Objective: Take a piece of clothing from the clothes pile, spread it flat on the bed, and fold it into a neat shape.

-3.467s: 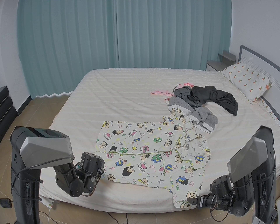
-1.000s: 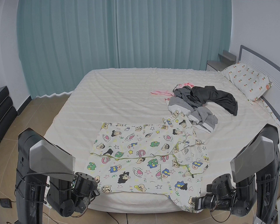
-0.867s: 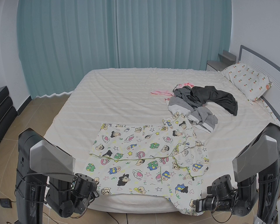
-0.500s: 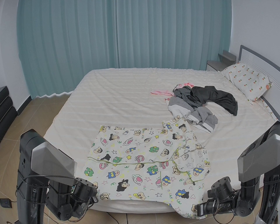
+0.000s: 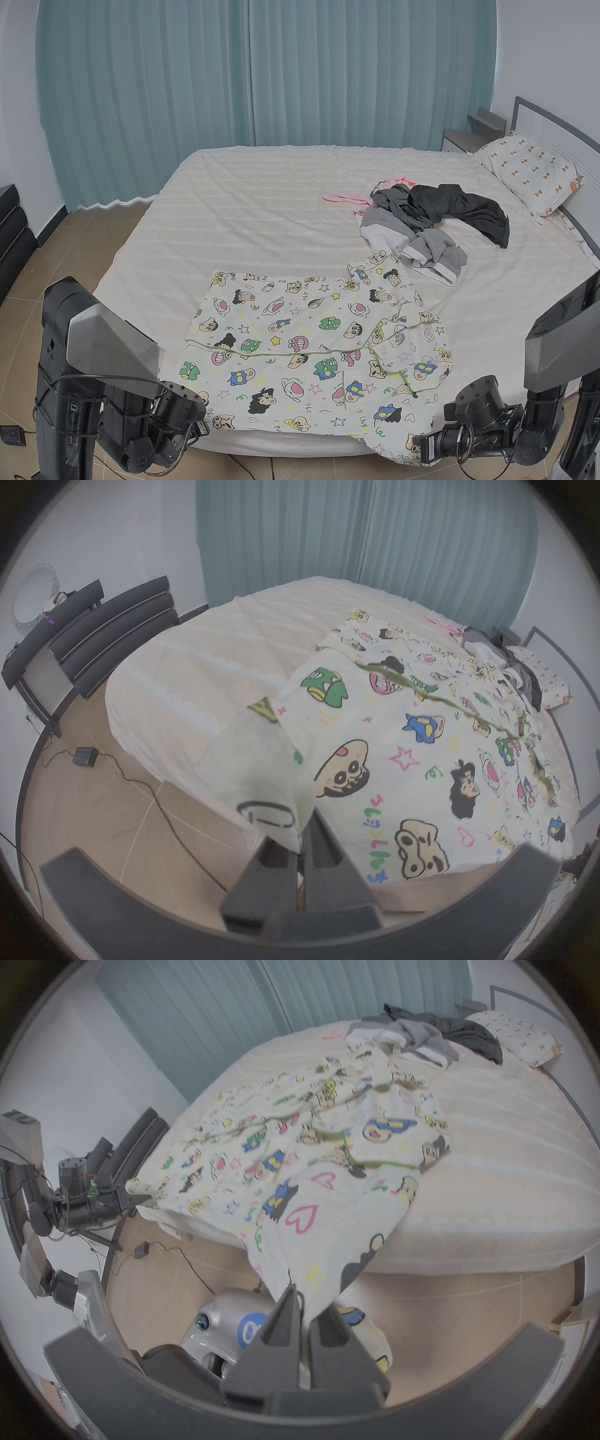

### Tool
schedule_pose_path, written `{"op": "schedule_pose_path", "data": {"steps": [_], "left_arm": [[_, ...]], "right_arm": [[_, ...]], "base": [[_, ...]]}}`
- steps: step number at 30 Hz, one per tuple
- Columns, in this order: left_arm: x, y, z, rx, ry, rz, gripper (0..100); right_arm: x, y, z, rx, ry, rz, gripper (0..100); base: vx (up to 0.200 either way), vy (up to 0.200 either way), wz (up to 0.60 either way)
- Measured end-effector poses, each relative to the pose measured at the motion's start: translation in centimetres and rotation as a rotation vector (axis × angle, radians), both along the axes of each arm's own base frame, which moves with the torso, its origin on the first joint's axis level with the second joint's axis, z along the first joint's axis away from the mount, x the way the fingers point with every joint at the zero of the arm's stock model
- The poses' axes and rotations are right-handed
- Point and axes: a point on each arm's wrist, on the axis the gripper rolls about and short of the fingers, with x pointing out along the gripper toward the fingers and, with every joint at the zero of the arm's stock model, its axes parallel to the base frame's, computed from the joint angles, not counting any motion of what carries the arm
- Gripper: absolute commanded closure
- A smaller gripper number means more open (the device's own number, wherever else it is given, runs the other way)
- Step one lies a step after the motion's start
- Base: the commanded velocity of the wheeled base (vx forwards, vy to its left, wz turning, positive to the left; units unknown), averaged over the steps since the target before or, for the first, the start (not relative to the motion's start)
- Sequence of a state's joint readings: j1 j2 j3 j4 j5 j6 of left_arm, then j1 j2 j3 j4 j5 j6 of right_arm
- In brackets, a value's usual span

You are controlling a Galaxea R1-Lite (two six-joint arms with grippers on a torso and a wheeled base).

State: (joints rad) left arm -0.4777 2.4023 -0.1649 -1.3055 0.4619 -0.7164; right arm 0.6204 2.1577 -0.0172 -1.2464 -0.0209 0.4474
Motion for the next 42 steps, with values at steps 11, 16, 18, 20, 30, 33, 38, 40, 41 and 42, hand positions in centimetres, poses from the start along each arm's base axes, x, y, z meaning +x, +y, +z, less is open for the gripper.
{"op": "schedule_pose_path", "data": {"steps": [11, 16, 18, 20, 30, 33, 38, 40, 41, 42], "left_arm": [[2.7, 0.1, 2.2, -0.048, -0.097, 0.003, 100], [3.8, 0.4, 2.7, -0.07, -0.058, -0.003, 100], [4.3, 0.4, 3.0, -0.078, -0.039, -0.006, 100], [4.8, 0.4, 3.4, -0.082, -0.032, -0.006, 100], [7.5, 0.2, 6.3, -0.141, -0.026, -0.006, 100], [8.0, 0.3, 7.2, -0.17, -0.025, 0.0, 100], [8.8, 0.4, 8.7, -0.22, -0.018, 0.012, 100], [9.0, 0.5, 9.3, -0.235, -0.017, 0.022, 100], [9.1, 0.6, 9.6, -0.242, -0.022, 0.027, 100], [9.1, 0.7, 9.8, -0.247, -0.03, 0.028, 100]], "right_arm": [[1.5, -0.4, 2.2, 0.09, -0.135, -0.057, 100], [2.4, -0.6, 2.9, 0.113, -0.179, -0.088, 100], [2.9, -0.6, 3.2, 0.123, -0.197, -0.1, 100], [3.3, -0.6, 3.4, 0.133, -0.215, -0.112, 100], [4.8, -1.0, 4.9, 0.177, -0.297, -0.159, 100], [4.9, -1.2, 5.2, 0.182, -0.31, -0.17, 100], [5.1, -1.5, 5.5, 0.187, -0.323, -0.185, 100], [5.0, -1.6, 5.6, 0.188, -0.326, -0.188, 100], [5.0, -1.7, 5.7, 0.187, -0.325, -0.188, 100], [4.9, -1.7, 5.7, 0.187, -0.325, -0.188, 100]], "base": [[0.0, 0.0, 0.0], [0.0, 0.0, 0.0], [0.0, 0.0, 0.0], [0.0, 0.0, 0.0], [0.0, 0.0, 0.0], [0.0, 0.0, 0.0], [0.0, 0.0, 0.0], [0.0, 0.0, 0.0], [0.0, 0.0, 0.0], [0.0, 0.0, 0.0]]}}
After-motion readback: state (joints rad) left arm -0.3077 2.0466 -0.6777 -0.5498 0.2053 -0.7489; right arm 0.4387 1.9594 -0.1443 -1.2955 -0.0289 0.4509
